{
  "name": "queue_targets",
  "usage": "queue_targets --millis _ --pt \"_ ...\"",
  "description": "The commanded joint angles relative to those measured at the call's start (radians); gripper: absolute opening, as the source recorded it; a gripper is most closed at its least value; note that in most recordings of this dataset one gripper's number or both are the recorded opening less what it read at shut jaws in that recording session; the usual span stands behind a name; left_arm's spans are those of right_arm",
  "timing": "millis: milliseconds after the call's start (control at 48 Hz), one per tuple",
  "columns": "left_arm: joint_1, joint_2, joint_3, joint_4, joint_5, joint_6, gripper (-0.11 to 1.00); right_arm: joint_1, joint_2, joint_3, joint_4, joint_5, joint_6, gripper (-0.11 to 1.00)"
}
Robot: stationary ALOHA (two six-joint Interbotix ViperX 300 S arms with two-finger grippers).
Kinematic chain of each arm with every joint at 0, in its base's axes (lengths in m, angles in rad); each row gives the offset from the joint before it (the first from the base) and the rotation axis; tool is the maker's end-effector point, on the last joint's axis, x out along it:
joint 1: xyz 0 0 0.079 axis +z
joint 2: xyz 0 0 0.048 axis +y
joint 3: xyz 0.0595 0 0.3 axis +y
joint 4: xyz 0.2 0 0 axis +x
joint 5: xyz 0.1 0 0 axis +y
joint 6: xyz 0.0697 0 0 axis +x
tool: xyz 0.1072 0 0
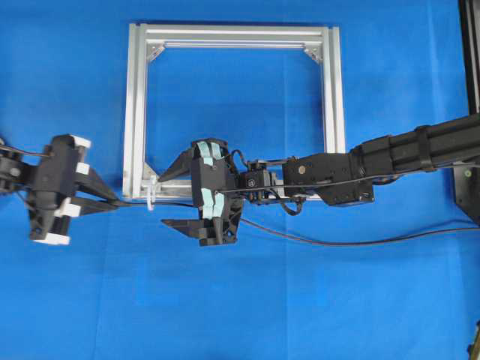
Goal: Insert the wire through the string loop located on the left side.
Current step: 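Close the left gripper on the plug and pull it leftward through the loop, then open the right gripper, release the cable, and withdraw it rightward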
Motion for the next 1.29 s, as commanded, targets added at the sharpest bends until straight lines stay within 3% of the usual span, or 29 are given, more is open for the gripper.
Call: queue_targets --millis 0,271,521,1146,1187,1271 --pt "0.002 -0.071 0.018 0.003 0.037 -0.003 0.08 0.003 -0.052 -0.008 0.003 -0.005 -0.002 0.95" --pt "0.003 -0.330 0.089 0.002 0.258 -0.029 0.08 0.003 -0.054 -0.009 0.003 -0.005 -0.002 0.95" --pt "0.002 -0.523 0.109 0.003 0.310 -0.064 0.08 0.003 -0.054 -0.008 0.002 -0.005 -0.002 0.95" --pt "0.003 -0.492 0.112 0.003 0.341 -0.153 0.09 0.006 -0.054 -0.011 0.002 -0.002 -0.002 0.95" --pt "0.005 -0.492 0.112 0.003 0.344 -0.169 0.14 0.006 -0.052 -0.011 0.002 -0.002 -0.002 0.95" --pt "0.017 -0.492 0.114 0.003 0.359 -0.199 0.36 0.006 -0.054 -0.012 0.002 -0.002 -0.002 0.95"
